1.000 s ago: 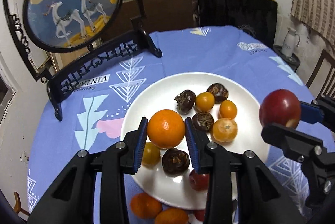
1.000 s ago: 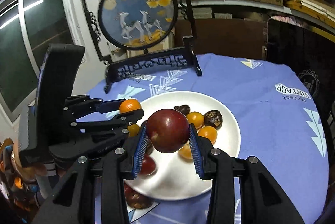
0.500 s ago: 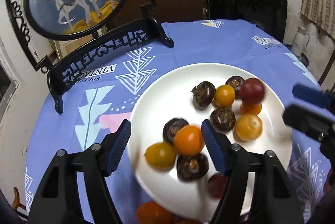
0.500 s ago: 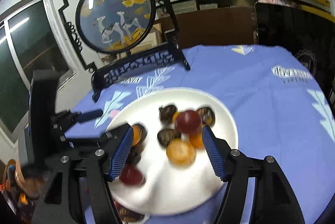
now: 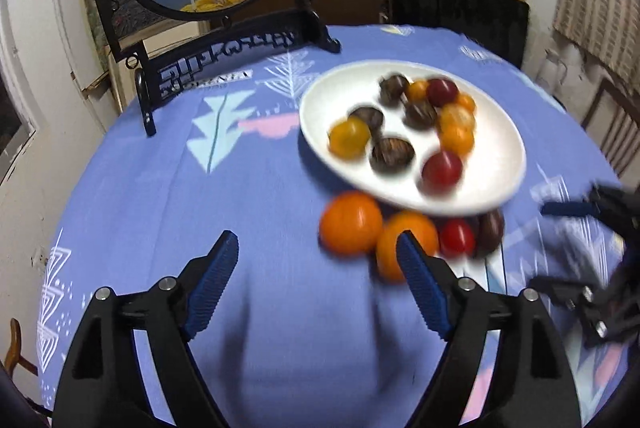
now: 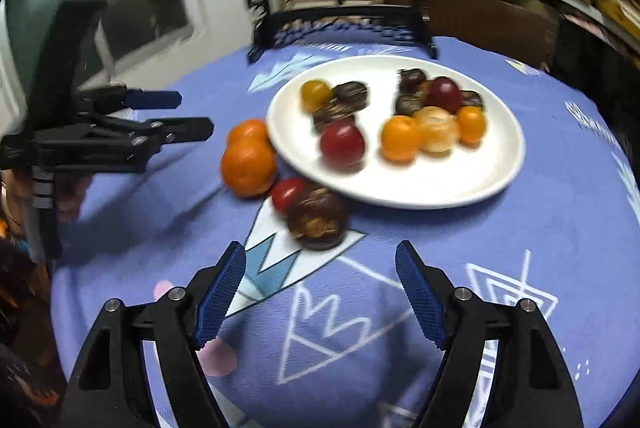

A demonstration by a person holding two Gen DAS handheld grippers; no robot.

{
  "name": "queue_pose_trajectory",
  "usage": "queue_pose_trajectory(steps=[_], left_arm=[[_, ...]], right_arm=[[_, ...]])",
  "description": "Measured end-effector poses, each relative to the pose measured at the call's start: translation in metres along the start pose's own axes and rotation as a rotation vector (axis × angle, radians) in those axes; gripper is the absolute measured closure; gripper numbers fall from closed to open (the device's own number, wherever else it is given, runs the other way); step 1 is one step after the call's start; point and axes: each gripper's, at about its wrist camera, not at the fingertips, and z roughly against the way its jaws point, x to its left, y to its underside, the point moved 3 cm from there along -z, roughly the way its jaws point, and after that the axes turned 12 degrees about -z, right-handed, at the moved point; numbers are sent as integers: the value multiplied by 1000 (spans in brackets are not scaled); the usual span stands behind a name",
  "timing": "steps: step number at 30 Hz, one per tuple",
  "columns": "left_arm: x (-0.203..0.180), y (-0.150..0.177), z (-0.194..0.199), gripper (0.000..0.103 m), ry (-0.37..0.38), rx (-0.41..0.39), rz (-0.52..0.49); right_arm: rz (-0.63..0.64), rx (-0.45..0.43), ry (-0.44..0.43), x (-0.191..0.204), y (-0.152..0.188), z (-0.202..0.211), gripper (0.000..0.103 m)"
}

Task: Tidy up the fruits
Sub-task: 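Grasp an orange with the left gripper while the right grasps a brown dark fruit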

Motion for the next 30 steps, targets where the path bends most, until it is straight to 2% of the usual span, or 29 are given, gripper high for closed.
queue_pose_trajectory(steps=[6, 8, 9, 17, 19, 21, 24, 30], left_arm=[[-21, 26, 11, 23, 35, 13, -71], [-27, 27, 10, 23, 43, 17, -87], [-30, 25, 8, 23, 48, 18, -83], [-45, 5, -17, 24, 89, 39, 9], [-44, 1, -27, 39, 97, 66, 71], [-41, -1, -36, 47, 109, 98, 131], [-40, -5, -43, 48, 123, 106, 197], [-48, -14, -54, 48, 119, 123, 228]], right_arm=[[-10, 68, -4, 5, -6, -31, 26], [-46, 84, -15, 0, -9, -38, 44], [-60, 86, -20, -1, -10, -38, 62], [-98, 34, -37, -12, 3, -7, 63], [-109, 27, -49, -15, 7, -1, 63], [-114, 27, -60, -16, 10, 1, 63], [-119, 28, -79, -17, 11, 1, 63], [-127, 36, -103, -18, 13, 1, 63]])
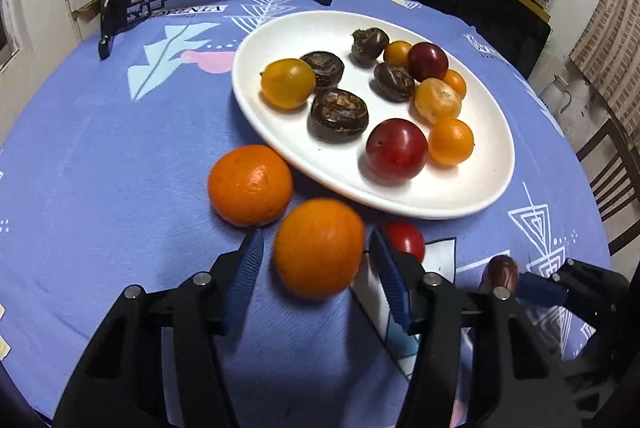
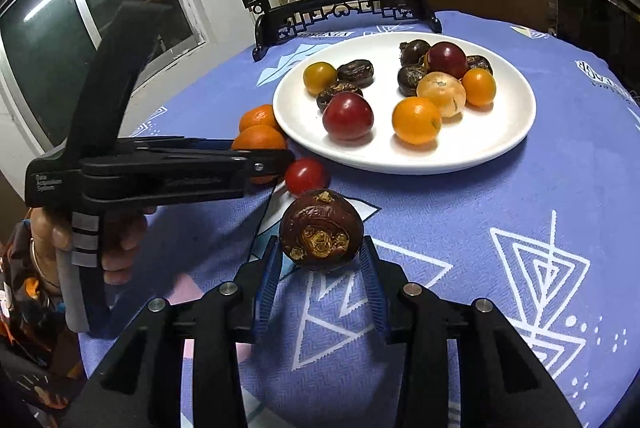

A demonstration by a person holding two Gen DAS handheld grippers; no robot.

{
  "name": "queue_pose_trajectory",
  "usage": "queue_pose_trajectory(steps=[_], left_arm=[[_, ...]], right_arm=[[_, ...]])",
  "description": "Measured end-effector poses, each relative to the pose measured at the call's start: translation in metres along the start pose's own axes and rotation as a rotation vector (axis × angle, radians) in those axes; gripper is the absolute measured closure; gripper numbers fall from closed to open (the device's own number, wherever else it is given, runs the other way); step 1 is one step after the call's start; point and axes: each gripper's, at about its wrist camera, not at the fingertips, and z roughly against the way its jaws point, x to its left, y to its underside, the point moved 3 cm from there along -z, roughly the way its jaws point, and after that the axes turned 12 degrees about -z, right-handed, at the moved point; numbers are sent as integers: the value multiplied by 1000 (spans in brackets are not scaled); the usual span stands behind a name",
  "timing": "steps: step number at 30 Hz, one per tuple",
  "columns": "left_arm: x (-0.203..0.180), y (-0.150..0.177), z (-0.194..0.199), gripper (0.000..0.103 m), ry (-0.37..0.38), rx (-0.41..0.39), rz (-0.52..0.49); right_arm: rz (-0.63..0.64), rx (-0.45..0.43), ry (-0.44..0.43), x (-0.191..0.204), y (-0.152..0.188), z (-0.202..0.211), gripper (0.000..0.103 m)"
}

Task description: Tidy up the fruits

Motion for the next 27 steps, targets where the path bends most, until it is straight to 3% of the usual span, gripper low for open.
queue_pose_trajectory(steps=[2, 3, 9, 13, 16, 23, 26, 27], left_arm=[[-3, 1, -3, 61, -14, 3, -10], [-3, 2, -3, 62, -22, 5, -20], [-2, 21, 19, 62, -40, -12, -98], [-2, 39, 39, 62, -120, -23, -223], [-2, 50, 47, 62, -119, -8, -282], [-3, 56, 35, 62, -107, 13, -297], [-6, 53, 31, 49, -81, 17, -295], [-7, 52, 30, 42, -86, 15, -292]], right_arm=[[0, -2, 4, 0, 0, 0, 63], [1, -4, 5, 0, 0, 1, 63], [36, 4, 15, 6, 6, 6, 63], [82, 46, 61, 10, 14, 5, 63], [105, 63, 90, 11, 18, 10, 63], [115, 99, 136, 9, 23, 7, 63], [101, 102, 137, 7, 22, 2, 56], [101, 106, 124, 8, 22, 0, 42]])
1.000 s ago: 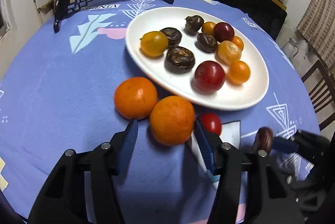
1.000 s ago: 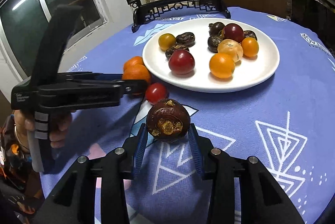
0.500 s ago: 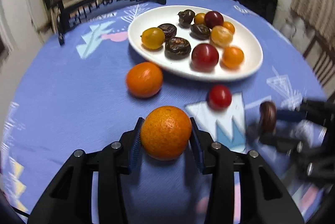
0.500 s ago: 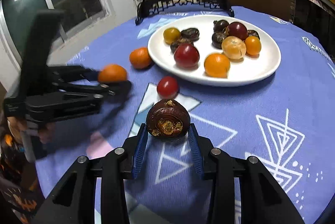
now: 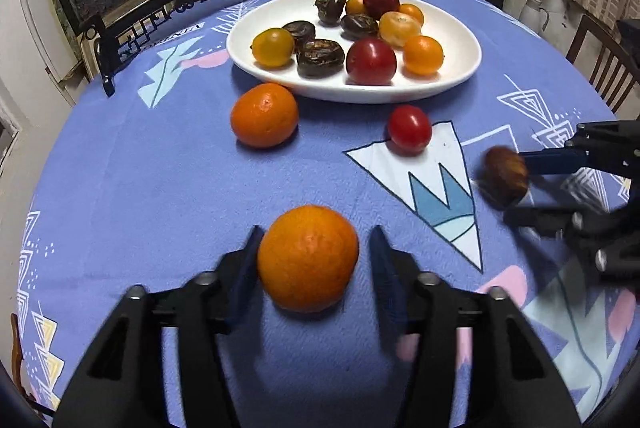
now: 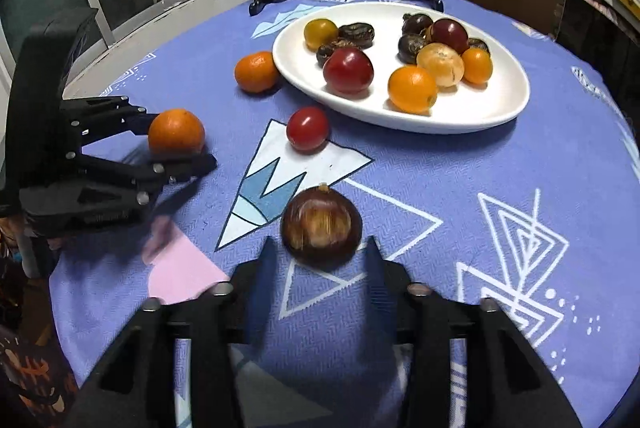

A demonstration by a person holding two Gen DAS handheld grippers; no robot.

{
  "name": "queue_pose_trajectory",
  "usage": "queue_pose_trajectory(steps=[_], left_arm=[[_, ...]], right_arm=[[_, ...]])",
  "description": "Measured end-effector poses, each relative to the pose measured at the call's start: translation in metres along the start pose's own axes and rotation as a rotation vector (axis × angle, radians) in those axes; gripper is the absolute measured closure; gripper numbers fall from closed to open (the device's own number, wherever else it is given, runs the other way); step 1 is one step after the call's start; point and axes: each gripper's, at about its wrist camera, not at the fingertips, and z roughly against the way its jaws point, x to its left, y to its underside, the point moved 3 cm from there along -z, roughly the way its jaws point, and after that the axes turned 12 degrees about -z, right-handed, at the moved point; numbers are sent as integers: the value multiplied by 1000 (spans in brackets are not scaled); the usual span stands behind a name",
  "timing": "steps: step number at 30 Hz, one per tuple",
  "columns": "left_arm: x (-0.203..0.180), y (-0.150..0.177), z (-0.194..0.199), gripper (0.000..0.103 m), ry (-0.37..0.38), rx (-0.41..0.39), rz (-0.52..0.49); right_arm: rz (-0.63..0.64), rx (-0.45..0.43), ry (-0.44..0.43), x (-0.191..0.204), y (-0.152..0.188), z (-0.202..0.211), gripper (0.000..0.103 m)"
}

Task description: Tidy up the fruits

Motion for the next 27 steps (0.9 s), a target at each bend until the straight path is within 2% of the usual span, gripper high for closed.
queue_pose_trajectory(steps=[1, 2, 8, 9, 11, 12, 13, 17, 22, 27], left_arm=[[-1, -1, -1, 37, -4, -1, 0], [-1, -1, -1, 37, 0, -4, 6], [2, -6, -8, 35, 38, 0, 40], [1, -6, -8, 35, 37, 0, 41], [0, -6, -7, 46, 50, -8, 35], [-1, -6, -6, 53, 52, -11, 33], [-1, -6, -6, 59, 42, -14, 33], [-2, -5, -5, 59, 37, -21, 31], [-4, -4, -1, 60, 23, -18, 27], [-6, -3, 8, 60, 13, -25, 14]], right_arm=[[-1, -11, 8, 1, -1, 0, 31], [-4, -25, 26, 1, -2, 0, 27], [-18, -26, 12, 5, -10, -11, 27], [-12, -28, 12, 7, -11, -13, 29], [12, -33, 21, 12, -12, -14, 48], [16, -42, 38, 12, -14, -15, 62], [13, -42, 34, 11, -14, -14, 62], [10, -50, 47, 10, -12, -13, 62], [67, -66, 119, 20, -9, -12, 63], [121, -79, 146, 30, -3, -3, 63]])
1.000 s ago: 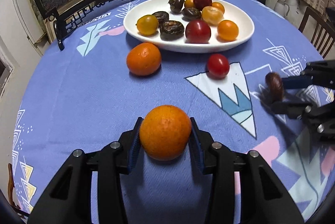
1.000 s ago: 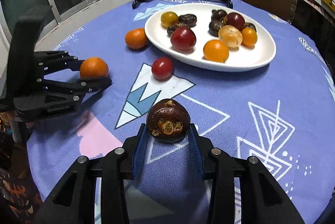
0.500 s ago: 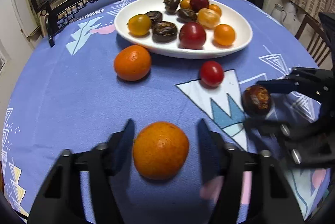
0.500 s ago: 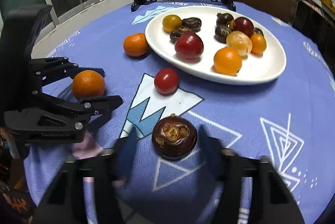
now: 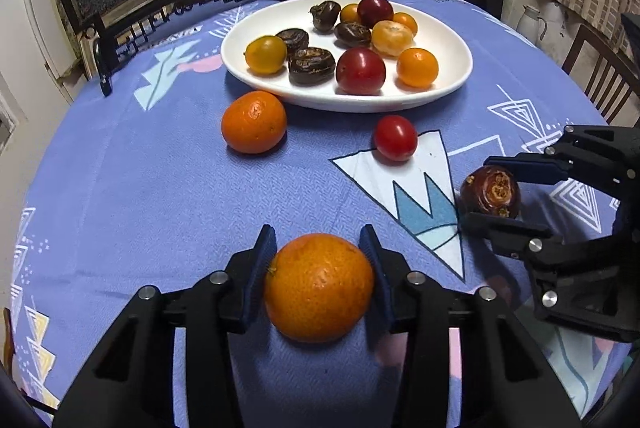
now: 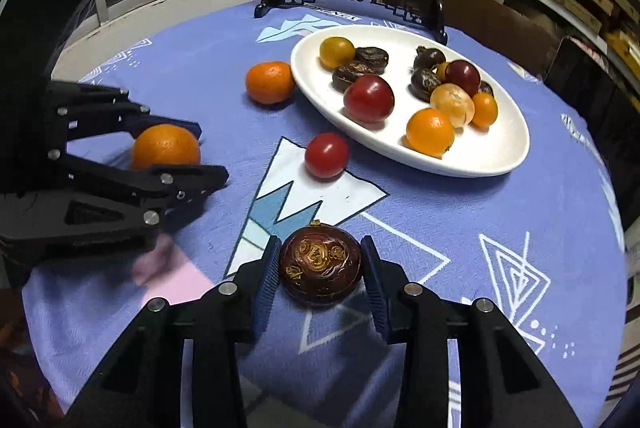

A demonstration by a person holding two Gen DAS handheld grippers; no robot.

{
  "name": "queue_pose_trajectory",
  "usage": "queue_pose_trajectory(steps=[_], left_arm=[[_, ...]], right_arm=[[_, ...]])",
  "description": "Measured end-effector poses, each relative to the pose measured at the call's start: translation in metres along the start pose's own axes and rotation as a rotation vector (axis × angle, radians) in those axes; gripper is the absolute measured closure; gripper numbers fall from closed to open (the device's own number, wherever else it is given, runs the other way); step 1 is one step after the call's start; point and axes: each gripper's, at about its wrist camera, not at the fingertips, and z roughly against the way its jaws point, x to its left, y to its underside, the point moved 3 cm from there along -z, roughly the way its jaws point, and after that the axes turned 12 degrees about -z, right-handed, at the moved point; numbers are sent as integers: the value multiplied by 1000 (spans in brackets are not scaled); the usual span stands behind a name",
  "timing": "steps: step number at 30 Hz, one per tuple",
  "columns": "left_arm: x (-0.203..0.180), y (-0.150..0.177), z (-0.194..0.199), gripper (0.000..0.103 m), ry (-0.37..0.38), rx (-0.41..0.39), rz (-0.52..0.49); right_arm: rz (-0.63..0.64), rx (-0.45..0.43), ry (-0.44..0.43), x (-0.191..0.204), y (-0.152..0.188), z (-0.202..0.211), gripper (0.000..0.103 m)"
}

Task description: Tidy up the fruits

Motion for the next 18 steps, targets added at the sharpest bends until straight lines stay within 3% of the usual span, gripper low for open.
queue_pose_trajectory(steps=[18], left_arm=[[-2, -9, 24, 60, -45, -42, -34]], right_arm=[[21, -18, 23, 3, 3, 17, 63]])
